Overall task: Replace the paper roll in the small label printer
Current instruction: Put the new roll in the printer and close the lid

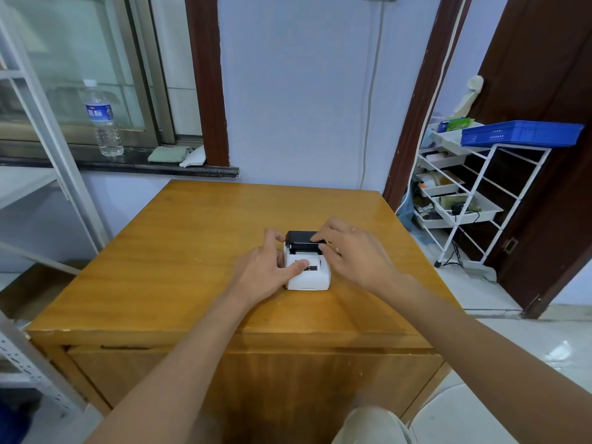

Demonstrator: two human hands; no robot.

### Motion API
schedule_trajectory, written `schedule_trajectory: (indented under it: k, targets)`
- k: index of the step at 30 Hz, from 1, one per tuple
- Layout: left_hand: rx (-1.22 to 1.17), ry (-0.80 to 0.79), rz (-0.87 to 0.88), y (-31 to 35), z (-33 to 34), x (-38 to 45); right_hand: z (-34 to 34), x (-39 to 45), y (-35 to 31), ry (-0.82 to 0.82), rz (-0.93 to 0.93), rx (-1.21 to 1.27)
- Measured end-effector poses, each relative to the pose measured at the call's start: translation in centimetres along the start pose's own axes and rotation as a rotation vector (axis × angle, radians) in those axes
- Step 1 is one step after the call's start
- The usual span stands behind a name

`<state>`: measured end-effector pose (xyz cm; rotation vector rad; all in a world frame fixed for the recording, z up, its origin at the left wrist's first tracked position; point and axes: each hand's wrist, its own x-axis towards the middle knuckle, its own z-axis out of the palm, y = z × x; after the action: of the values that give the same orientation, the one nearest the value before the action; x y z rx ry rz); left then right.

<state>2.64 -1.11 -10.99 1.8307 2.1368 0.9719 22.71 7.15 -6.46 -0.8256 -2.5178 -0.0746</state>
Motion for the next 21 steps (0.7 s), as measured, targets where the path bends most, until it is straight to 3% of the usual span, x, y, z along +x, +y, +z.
schedule_trajectory:
  k: [5,10,12,21]
  targets:
    - [0.012,0.001,-0.001,0.0,0.0,0.1,-1.6,3.9,0.0,-0.205,0.088,0.092]
    - [0.027,-0.006,0.013,0.1,-0.1,0.0,-2.9,9.0,0.2,-0.785,0.242,0.142]
    - [0.038,-0.009,0.015,0.3,-0.1,0.0,-2.8,10.6,0.2,-0.941,0.300,0.111]
    - [-0.008,-0.049,-0.005,0.1,0.4,0.3,-1.3,13.8,0.4,-1.161,0.401,-0.028]
